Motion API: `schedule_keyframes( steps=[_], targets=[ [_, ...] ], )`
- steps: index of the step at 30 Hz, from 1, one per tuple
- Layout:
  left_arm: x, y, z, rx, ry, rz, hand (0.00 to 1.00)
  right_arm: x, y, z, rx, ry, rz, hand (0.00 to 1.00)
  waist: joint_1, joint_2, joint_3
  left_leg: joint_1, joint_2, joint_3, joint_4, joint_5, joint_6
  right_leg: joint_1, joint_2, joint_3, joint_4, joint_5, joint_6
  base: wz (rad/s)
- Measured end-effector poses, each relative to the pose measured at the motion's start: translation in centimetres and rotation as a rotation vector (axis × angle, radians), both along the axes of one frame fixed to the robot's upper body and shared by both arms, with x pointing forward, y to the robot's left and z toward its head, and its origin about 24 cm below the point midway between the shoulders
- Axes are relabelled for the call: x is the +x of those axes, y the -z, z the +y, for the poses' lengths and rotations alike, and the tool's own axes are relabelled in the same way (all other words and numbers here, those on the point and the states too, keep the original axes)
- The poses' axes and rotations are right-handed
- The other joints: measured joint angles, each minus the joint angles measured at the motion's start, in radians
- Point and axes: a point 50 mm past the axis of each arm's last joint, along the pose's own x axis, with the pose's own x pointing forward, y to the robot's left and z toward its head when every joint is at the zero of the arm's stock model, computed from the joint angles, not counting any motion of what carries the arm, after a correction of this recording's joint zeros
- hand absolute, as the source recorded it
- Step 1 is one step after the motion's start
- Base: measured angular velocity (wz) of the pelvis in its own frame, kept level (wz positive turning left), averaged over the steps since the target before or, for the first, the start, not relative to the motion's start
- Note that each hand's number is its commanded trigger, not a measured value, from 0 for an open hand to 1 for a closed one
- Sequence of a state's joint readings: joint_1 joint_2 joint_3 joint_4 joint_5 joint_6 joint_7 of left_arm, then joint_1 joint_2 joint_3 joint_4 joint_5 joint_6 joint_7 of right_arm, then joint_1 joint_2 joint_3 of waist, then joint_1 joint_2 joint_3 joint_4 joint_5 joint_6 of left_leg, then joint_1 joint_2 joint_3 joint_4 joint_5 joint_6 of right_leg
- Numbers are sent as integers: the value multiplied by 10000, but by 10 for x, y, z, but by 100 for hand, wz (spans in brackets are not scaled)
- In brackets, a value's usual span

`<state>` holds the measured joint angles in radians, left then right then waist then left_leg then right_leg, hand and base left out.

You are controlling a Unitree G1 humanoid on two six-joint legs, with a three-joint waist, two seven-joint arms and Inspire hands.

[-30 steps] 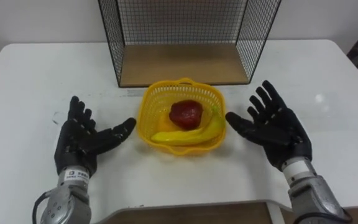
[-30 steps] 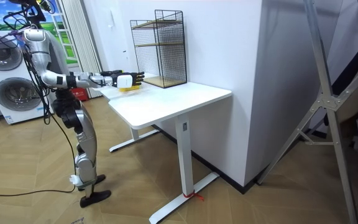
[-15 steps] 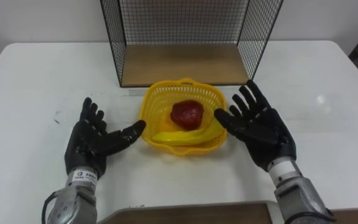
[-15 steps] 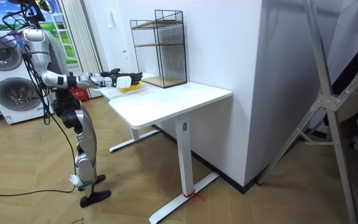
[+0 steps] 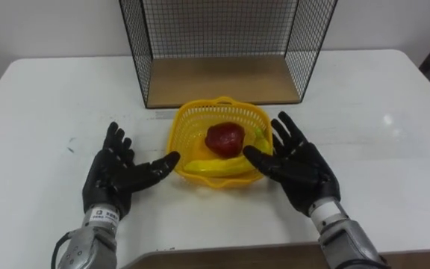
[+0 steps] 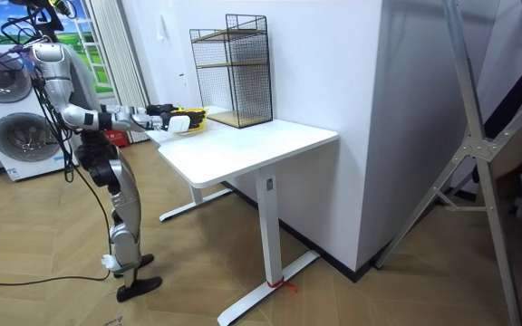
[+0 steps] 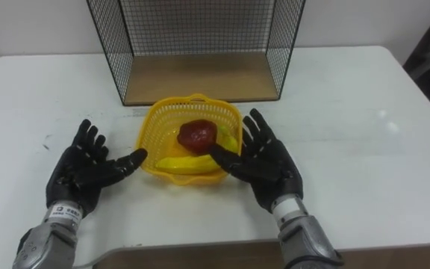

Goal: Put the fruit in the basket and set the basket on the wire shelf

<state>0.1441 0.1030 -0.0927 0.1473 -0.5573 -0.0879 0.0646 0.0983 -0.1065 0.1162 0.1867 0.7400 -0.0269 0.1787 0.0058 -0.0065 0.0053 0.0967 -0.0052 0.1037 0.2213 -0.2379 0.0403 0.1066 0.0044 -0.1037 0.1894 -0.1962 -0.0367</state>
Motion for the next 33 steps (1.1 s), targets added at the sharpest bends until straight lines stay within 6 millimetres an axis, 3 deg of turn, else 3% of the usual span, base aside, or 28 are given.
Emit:
schedule_keyframes(
  steps=[11,21,33],
  targets=[
    [2,-2,-3,-30,147,-87,0,0,1,3,25,-128,56,0,-41,45,59,-24,14,-43,-29,-4,3,-8,8,-29,-4,1,1,0],
    [9,-7,-12,-101,599,-332,0,3,7,5,-3,-221,315,0,-41,-67,130,-175,6,-56,12,-4,4,-126,7,-34,-14,29,9,0],
    [8,-7,-25,-127,1492,-493,0,3,6,13,-74,-507,153,0,-220,-71,105,-235,18,5,5,-4,5,-205,17,-31,-19,47,7,-1]
  ],
)
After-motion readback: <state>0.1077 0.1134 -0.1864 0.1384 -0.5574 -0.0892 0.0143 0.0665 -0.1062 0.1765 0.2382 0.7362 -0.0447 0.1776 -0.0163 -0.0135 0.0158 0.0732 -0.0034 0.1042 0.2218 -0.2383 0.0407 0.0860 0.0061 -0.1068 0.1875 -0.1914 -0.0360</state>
